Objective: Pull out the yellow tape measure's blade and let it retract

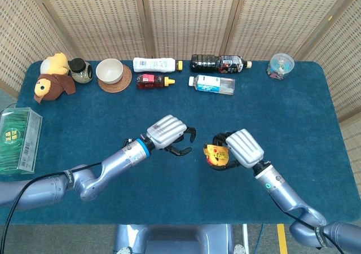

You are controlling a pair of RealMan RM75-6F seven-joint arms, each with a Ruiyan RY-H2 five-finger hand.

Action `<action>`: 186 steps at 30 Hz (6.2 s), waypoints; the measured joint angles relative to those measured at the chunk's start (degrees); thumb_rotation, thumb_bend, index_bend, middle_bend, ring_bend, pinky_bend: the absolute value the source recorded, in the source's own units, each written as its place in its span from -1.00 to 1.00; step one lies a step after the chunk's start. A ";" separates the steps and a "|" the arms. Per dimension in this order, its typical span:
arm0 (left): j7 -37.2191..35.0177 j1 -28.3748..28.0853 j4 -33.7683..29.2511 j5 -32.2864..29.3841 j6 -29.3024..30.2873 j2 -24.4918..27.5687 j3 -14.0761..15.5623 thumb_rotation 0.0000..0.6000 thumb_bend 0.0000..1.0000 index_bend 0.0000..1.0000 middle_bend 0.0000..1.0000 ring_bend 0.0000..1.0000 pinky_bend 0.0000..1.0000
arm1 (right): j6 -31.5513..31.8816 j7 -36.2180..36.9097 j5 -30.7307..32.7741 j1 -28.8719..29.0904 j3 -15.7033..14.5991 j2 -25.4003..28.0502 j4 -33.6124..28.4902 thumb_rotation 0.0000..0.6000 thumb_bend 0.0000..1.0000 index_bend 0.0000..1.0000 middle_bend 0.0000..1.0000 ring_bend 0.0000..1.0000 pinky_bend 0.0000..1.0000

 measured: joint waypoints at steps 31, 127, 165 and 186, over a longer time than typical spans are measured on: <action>-5.58 0.35 -0.81 2.49 1.43 1.68 1.62 0.47 -0.30 -0.12 1.00 1.00 0.80 | 4.60 5.26 -7.71 2.83 -0.74 -6.19 9.07 0.28 -0.65 0.16 0.22 0.25 0.32; -5.20 0.45 -0.10 -0.73 3.10 1.38 3.37 0.94 -0.19 0.50 1.00 1.00 0.80 | 3.59 5.43 -3.73 2.56 -1.49 -5.35 11.52 0.29 -0.65 0.16 0.23 0.26 0.33; -13.14 12.87 -0.18 4.25 11.76 5.49 10.72 0.95 -0.20 0.50 1.00 1.00 0.80 | 0.10 3.14 -4.04 -0.70 -6.82 2.18 12.10 0.29 -0.65 0.16 0.24 0.26 0.32; -16.37 18.94 1.44 6.27 13.29 11.30 14.88 0.94 -0.20 0.50 1.00 1.00 0.80 | 0.41 3.75 -5.02 -2.80 -8.88 3.08 15.26 0.29 -0.64 0.17 0.24 0.26 0.32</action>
